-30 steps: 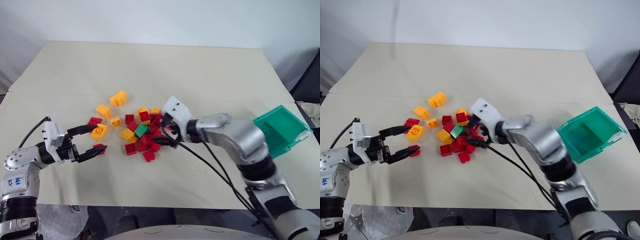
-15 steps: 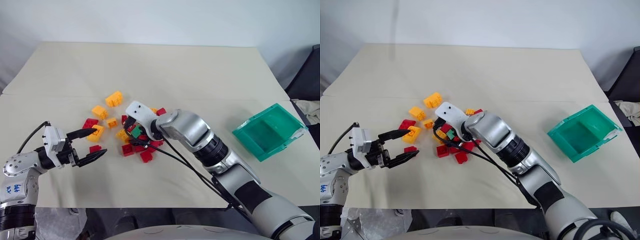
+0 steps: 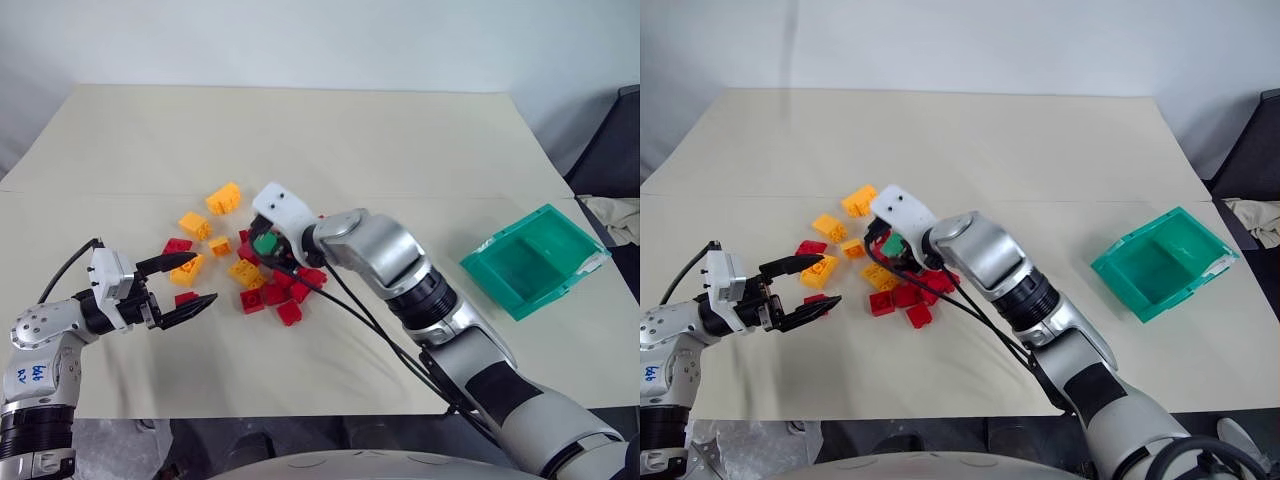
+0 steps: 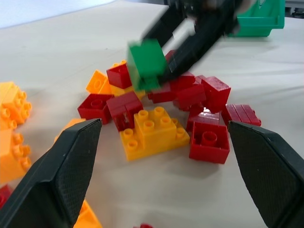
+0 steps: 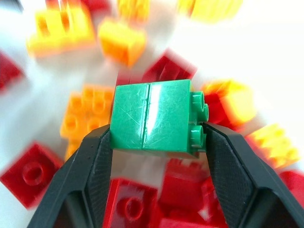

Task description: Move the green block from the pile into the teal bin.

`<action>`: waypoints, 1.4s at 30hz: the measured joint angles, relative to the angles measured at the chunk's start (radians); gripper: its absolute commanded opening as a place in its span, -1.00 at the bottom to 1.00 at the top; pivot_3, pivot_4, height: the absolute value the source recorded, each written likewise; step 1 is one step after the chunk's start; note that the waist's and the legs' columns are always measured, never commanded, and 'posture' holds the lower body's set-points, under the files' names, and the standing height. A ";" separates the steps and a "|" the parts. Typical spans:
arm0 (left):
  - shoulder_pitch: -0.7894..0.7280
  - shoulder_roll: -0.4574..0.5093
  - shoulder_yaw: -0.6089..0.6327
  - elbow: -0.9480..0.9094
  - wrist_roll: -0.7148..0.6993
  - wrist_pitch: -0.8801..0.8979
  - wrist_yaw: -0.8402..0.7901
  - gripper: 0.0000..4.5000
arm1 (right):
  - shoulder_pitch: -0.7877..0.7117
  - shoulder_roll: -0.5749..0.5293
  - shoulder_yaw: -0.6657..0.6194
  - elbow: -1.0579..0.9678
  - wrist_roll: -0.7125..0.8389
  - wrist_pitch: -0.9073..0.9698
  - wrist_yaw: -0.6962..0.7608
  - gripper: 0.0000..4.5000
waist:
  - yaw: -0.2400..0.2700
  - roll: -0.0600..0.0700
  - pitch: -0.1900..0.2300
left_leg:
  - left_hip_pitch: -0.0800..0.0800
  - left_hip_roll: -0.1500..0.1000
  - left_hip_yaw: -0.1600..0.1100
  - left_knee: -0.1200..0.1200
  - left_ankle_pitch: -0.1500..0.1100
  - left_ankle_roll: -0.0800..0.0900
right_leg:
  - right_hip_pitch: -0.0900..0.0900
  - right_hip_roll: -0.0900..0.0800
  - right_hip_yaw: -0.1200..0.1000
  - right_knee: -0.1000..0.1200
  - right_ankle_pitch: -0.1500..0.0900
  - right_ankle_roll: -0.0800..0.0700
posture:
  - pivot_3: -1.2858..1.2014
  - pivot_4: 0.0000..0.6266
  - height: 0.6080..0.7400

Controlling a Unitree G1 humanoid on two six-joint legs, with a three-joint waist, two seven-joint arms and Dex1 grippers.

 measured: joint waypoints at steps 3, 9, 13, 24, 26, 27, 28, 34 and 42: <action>-0.028 -0.022 -0.039 -0.026 0.000 0.017 0.002 1.00 | 0.077 -0.088 -0.091 -0.157 0.049 0.019 0.033 0.11 | 0.014 0.000 0.000 | -0.003 -0.001 -0.004 0.001 0.000 0.000 | 0.000 -0.001 -0.003 -0.002 0.000 0.000 | 0.03 -0.52 1.00; -0.097 -0.091 -0.121 -0.063 0.002 0.043 0.022 1.00 | 0.271 -0.347 -0.284 -0.412 0.108 0.029 0.089 0.11 | 0.039 0.000 0.000 | -0.007 -0.004 -0.006 0.002 0.000 0.000 | 0.000 -0.004 -0.005 -0.007 0.001 0.002 | 0.03 -0.52 1.00; -0.200 -0.151 -0.184 -0.052 0.023 0.049 0.044 1.00 | 0.407 -0.482 -0.455 -0.499 0.098 0.024 0.056 0.11 | 0.050 0.001 0.001 | -0.007 -0.006 -0.006 0.003 0.000 0.000 | 0.000 -0.003 -0.003 -0.008 0.001 0.003 | 0.03 -0.52 1.00; -0.471 -0.349 -0.370 0.147 0.110 0.053 0.044 1.00 | 0.793 -0.578 -0.926 -0.503 -0.057 -0.010 -0.145 0.11 | 0.078 0.003 0.001 | -0.004 -0.007 -0.001 0.006 0.001 0.001 | 0.001 0.002 0.006 -0.008 0.003 0.007 | 0.03 -0.52 1.00; -0.497 -0.362 -0.373 0.183 0.118 0.043 0.032 1.00 | 0.815 -0.552 -0.944 -0.506 -0.062 -0.028 -0.170 0.44 | 0.069 0.004 0.001 | -0.002 -0.007 0.001 0.006 0.002 0.003 | 0.002 0.002 0.010 -0.007 0.004 0.008 | 0.03 -0.52 1.00; -0.508 -0.369 -0.373 0.199 0.123 0.036 0.025 1.00 | 0.826 -0.542 -0.945 -0.510 -0.061 -0.029 -0.173 0.52 | 0.067 0.004 0.001 | -0.002 -0.007 0.003 0.005 0.002 0.004 | 0.002 0.003 0.012 -0.007 0.005 0.010 | 0.03 -0.52 1.00; -0.516 -0.374 -0.375 0.216 0.125 0.029 0.019 1.00 | 0.839 -0.534 -0.942 -0.516 -0.056 -0.030 -0.171 0.67 | 0.066 0.004 0.001 | -0.001 -0.008 0.003 0.005 0.003 0.005 | 0.002 0.003 0.013 -0.007 0.005 0.010 | 0.03 -0.52 1.00; -0.518 -0.359 -0.363 0.236 0.119 0.055 -0.001 1.00 | 0.875 -0.539 -0.922 -0.556 -0.016 -0.127 -0.116 0.99 | 0.064 0.005 0.002 | 0.001 -0.009 0.007 0.006 0.004 0.006 | 0.003 0.004 0.019 -0.008 0.008 0.015 | 0.03 -0.52 1.00; -0.359 -0.162 -0.239 0.085 0.038 0.166 -0.034 1.00 | 0.889 -0.657 -0.932 -0.620 0.258 -0.277 0.236 0.99 | 0.062 0.005 0.002 | 0.004 -0.009 0.010 0.004 0.004 0.006 | 0.004 0.004 0.022 -0.008 0.008 0.015 | 0.03 -0.52 1.00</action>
